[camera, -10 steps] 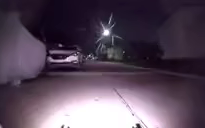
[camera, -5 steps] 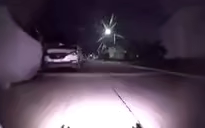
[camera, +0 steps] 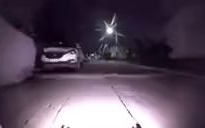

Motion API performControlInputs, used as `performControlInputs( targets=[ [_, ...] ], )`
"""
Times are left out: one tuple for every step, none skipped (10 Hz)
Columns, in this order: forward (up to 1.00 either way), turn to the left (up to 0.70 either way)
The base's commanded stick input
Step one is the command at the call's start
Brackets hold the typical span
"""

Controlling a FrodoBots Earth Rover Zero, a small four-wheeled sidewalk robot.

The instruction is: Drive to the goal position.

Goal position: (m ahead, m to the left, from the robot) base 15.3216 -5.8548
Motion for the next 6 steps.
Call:
performControlInputs(
  targets=[
    [0.85,0.00],
    [0.85,0.00],
    [0.85,0.00],
    [0.85,0.00],
    [0.85,0.00],
    [0.85,0.00]
  ],
)
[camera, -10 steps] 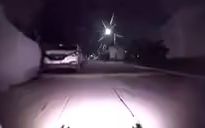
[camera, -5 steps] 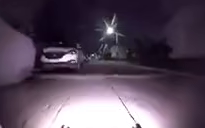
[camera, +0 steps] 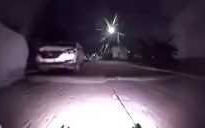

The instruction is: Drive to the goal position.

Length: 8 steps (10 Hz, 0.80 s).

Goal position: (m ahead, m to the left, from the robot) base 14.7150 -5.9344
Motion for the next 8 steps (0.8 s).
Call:
performControlInputs(
  targets=[
    [0.85,0.00],
    [0.85,0.00],
    [0.85,0.00],
    [0.85,0.00],
    [0.85,0.00],
    [0.85,0.00],
    [0.85,0.00],
    [0.85,0.00]
  ],
)
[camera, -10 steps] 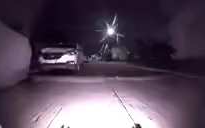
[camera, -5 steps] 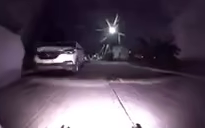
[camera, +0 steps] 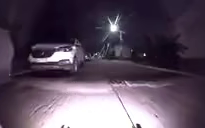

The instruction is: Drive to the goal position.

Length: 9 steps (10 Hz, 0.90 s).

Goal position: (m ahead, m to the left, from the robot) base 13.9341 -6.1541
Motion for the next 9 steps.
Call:
performControlInputs(
  targets=[
    [0.85,0.00],
    [0.85,0.00],
    [0.85,0.00],
    [0.85,0.00],
    [0.85,0.00],
    [0.85,0.00],
    [0.85,-0.12],
    [0.85,-0.25],
    [0.85,0.00]
  ],
)
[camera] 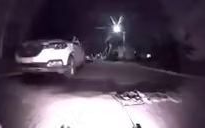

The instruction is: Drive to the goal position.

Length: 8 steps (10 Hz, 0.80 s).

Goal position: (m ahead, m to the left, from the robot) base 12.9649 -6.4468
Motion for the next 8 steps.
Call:
performControlInputs(
  targets=[
    [0.85,0.00],
    [0.85,0.00],
    [0.85,0.00],
    [0.85,0.00],
    [0.85,0.00],
    [0.85,0.00],
    [0.85,0.00],
    [0.85,0.00]
  ],
)
